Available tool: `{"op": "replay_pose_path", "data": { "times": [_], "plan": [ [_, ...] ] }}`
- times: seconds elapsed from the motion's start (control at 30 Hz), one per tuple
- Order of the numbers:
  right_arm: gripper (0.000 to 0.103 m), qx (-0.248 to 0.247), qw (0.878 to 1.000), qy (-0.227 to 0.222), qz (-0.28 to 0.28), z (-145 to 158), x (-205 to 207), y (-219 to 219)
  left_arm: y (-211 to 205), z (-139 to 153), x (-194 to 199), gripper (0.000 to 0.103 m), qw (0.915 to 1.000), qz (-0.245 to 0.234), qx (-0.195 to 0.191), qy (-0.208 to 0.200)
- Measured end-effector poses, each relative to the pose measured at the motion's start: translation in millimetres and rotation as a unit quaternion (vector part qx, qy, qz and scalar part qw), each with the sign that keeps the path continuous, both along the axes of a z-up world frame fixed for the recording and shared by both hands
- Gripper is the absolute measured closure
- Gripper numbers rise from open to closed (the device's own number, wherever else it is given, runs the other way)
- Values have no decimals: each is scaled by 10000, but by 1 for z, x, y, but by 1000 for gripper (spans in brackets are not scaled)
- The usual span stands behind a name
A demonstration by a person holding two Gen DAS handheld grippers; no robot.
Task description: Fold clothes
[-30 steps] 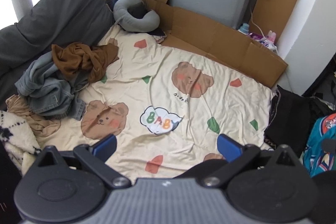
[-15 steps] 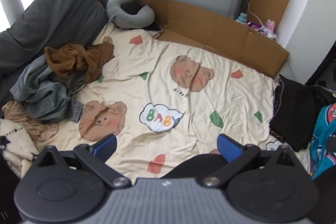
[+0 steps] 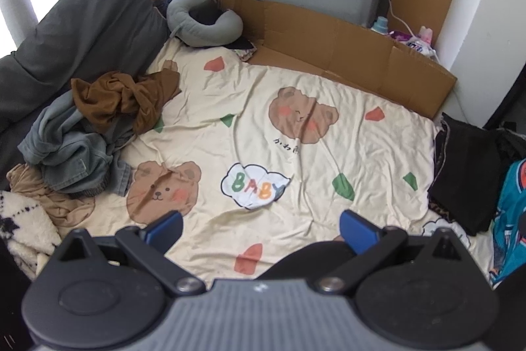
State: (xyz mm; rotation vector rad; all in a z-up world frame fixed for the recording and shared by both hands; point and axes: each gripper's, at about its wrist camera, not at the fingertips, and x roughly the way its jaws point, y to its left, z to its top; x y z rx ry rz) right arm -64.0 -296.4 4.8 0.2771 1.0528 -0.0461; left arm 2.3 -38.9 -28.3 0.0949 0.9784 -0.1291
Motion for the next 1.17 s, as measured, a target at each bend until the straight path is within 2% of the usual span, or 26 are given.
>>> {"op": "replay_pose_path", "data": {
  "times": [0.63,1.17],
  "plan": [
    [1,-215,9997,113,-96,0,3,3,10,-1,1,1,9997,104,-232,19],
    [1,-285,9993,212,-81,-3,5,1,8,-3,3,1,9996,200,-189,49]
  ]
}}
